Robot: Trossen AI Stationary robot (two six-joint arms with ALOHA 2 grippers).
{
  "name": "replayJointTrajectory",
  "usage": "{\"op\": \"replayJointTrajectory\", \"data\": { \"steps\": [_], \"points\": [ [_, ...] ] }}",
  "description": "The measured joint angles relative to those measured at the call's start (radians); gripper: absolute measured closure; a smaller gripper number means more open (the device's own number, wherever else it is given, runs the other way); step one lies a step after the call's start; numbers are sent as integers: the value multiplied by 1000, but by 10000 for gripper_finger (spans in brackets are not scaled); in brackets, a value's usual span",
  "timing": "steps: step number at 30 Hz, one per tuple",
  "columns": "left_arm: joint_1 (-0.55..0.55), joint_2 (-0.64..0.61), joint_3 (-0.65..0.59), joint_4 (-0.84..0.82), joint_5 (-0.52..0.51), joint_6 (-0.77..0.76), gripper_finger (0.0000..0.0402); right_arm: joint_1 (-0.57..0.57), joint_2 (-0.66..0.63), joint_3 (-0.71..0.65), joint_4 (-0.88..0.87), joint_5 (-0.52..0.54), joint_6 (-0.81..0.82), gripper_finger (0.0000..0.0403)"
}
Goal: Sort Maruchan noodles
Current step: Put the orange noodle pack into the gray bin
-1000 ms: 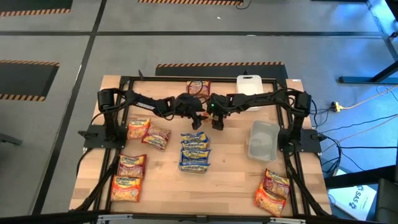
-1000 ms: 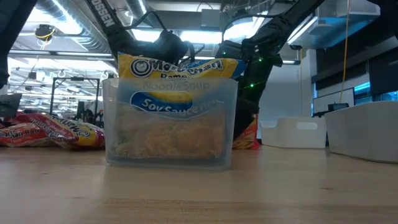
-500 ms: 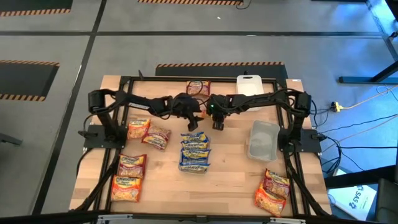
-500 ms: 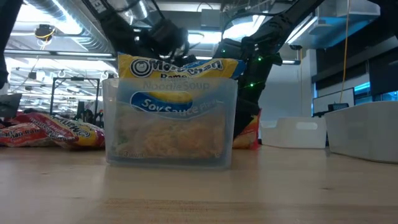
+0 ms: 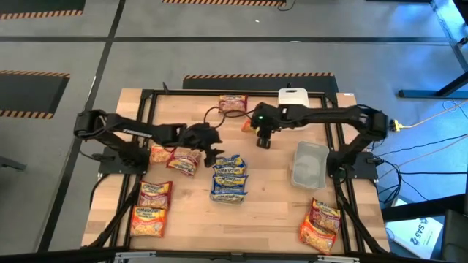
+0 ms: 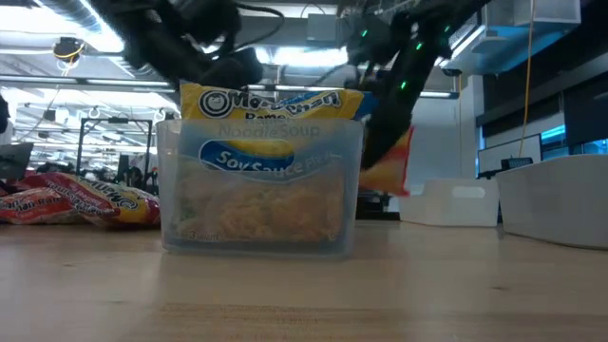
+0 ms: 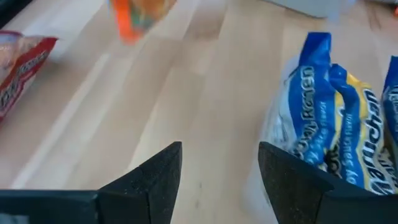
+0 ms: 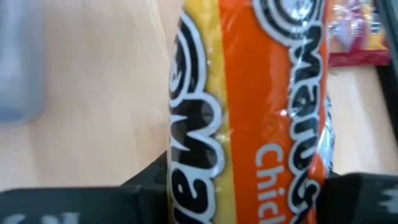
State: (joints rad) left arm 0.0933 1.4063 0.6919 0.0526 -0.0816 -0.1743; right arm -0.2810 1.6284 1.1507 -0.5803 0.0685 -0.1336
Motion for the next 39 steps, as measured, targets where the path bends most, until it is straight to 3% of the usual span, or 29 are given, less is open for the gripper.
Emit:
{"op": "replayJointTrajectory", "data": {
  "steps": [8,15,24,31,39],
  "points": [
    [-111,-25,-134,266,-32,-80,195,45,-214,0,-217,-5,117,251],
    [-183,-21,-156,264,-48,-73,195,131,-398,0,-482,-2,293,267],
    [-195,-21,-156,278,-49,-60,195,278,-592,0,-733,71,579,265],
    [-195,-21,-156,282,-49,-59,195,395,-710,-91,-747,134,728,262],
    [-195,-21,-156,284,-48,-60,195,426,-782,-291,-699,139,770,261]
  ]
}}
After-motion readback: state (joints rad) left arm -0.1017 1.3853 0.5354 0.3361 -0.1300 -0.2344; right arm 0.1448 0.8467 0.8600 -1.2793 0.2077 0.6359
